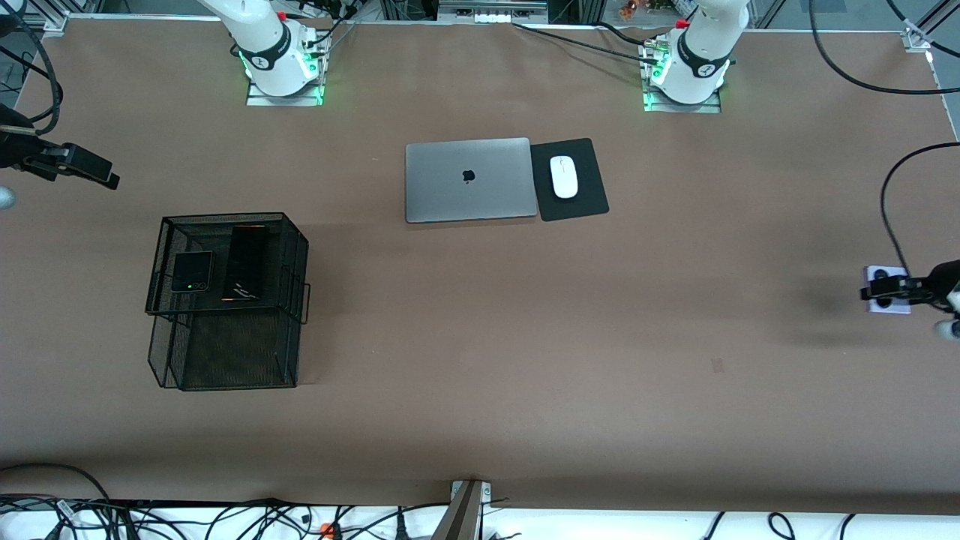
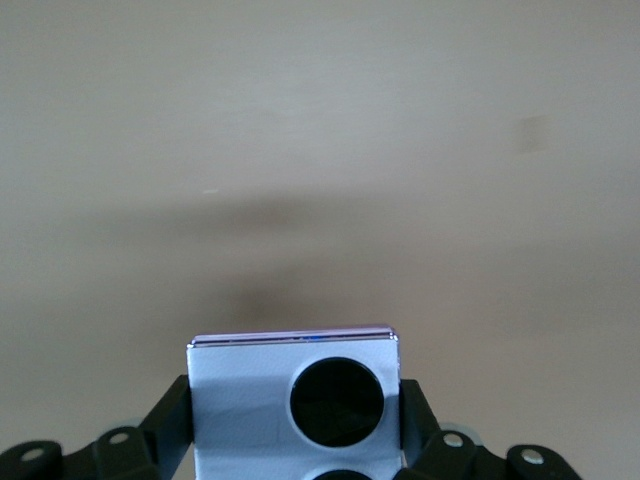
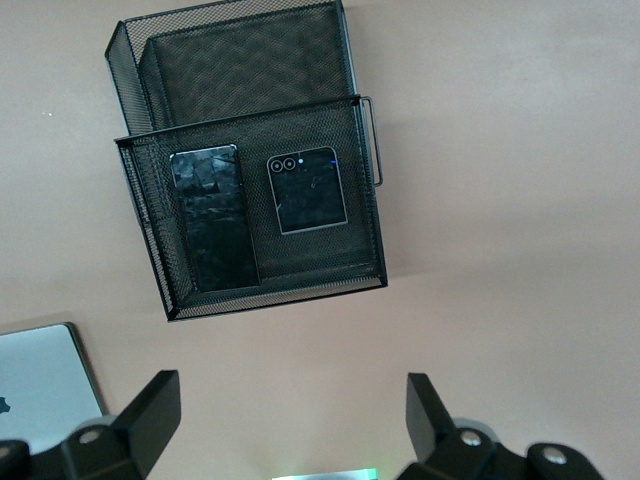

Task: Place phones with both arms
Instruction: 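Carry the white flip phone toward the laptop with the left gripper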

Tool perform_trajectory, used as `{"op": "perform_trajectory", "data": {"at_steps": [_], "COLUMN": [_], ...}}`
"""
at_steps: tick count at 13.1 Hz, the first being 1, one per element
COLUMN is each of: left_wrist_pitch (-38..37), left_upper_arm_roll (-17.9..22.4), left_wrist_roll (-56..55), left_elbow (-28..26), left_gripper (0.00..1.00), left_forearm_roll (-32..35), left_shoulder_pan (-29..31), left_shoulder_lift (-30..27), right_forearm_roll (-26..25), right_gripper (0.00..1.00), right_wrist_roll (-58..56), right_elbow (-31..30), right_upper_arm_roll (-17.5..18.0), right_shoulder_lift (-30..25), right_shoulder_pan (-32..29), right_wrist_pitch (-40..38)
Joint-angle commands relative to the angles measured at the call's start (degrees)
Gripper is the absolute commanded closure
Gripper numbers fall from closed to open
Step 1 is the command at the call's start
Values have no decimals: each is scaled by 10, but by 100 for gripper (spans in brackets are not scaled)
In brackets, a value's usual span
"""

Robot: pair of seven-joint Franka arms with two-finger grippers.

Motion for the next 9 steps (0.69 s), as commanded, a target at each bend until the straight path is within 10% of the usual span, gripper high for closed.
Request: {"op": "perform_trajectory", "data": {"at_steps": [1,5,9], "left_wrist_pitch": [-86,-68,134], "left_upper_arm_roll": [8,10,13], "left_wrist_roll": [-104,-334,-480], "left_elbow": [68,73,67], "left_gripper": [53,52,49], "left_forearm_roll": [-2,-45,-46], "left_shoulder_pan": [-112,-288,-423], "left_shoulder_lift": [7,34,111], "right_forearm_roll": [6,2,2], "right_gripper": [0,0,0], "right_wrist_roll": [0,0,0], "right_elbow": [12,12,12], "right_upper_arm_roll": [4,6,76], "right_shoulder_lift": [6,8,9], "right_shoulder_pan": [-5,-10,-77], "right_wrist_pitch": [-11,-11,-11]}}
